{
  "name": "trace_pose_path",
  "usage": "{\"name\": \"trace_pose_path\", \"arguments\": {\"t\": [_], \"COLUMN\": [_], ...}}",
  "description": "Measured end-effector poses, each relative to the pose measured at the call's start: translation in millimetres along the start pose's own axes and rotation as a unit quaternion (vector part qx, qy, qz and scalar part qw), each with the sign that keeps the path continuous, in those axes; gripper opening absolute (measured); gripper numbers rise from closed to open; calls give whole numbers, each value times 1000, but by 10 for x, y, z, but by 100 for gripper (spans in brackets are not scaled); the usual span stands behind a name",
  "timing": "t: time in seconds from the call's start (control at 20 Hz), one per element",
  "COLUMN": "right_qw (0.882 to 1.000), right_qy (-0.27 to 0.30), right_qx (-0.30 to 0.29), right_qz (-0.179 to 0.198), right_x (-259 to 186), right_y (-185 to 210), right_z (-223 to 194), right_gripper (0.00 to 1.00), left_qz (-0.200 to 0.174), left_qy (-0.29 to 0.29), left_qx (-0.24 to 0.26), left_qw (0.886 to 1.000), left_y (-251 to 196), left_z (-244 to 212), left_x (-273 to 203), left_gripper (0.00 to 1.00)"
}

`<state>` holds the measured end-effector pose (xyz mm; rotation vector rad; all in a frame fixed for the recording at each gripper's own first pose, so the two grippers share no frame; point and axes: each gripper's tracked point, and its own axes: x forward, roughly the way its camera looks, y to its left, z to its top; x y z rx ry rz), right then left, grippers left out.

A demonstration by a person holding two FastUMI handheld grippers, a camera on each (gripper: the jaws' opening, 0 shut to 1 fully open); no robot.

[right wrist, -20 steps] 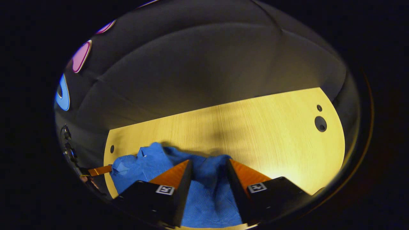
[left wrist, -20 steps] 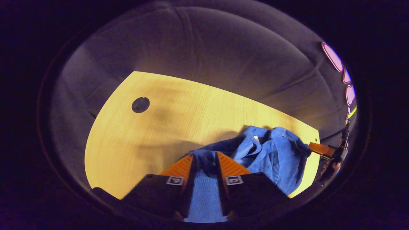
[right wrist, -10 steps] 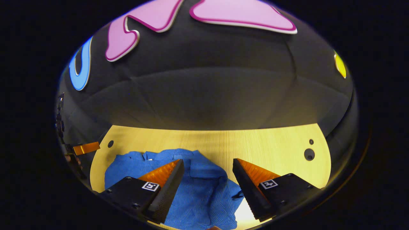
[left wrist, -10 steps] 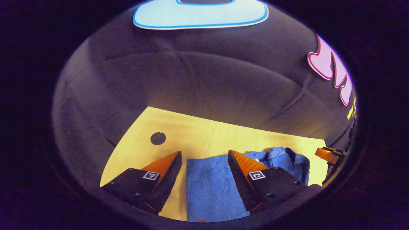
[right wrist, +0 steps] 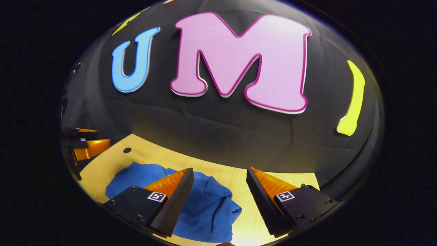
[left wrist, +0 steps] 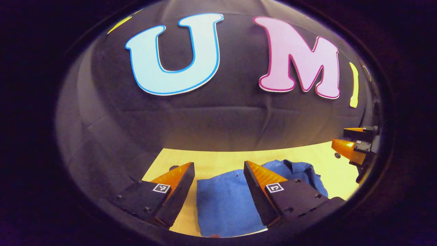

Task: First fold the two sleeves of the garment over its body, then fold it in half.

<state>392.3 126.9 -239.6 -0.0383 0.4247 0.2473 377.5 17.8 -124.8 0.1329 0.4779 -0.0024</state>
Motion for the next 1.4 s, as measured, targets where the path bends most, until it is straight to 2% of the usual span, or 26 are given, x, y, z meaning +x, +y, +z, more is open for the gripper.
{"name": "trace_pose_path", "arguments": {"t": [0.15, 0.3, 0.55, 0.7, 0.85, 0.95, 1.05, 1.15, 1.25, 1.4], "right_qw": [999, 996, 989, 984, 980, 979, 979, 979, 978, 977], "right_qy": [-43, -87, -144, -172, -193, -199, -201, -197, -200, -206], "right_qx": [-4, -4, -9, -7, -3, 5, 18, 20, 23, 32], "right_qz": [2, -4, -27, -32, -46, -49, -38, -43, -49, -40], "right_x": [-557, -1208, -2348, -2999, -3548, -3836, -4042, -4256, -4387, -4500], "right_y": [81, 158, 279, 364, 391, 400, 473, 429, 389, 423], "right_z": [201, 389, 520, 528, 499, 448, 376, 283, 210, 104], "right_gripper": [99, 99, 98, 97, 97, 97, 96, 96, 97, 97], "left_qz": [-1, -16, -20, -22, -24, -28, -41, -43, -28, -11], "left_qy": [-54, -91, -125, -177, -195, -205, -205, -197, -211, -220], "left_qx": [7, -10, -17, -36, -20, -13, -26, -43, -41, -33], "left_qw": [998, 996, 992, 983, 980, 978, 978, 978, 976, 975], "left_y": [-214, -412, -490, -495, -461, -481, -582, -662, -623, -693], "left_z": [117, 89, -188, -304, -522, -615, -707, -780, -747, -806], "left_x": [-648, -1279, -2282, -2829, -3298, -3521, -3725, -3885, -4046, -4172], "left_gripper": [84, 83, 83, 82, 81, 81, 81, 81, 81, 81]}}
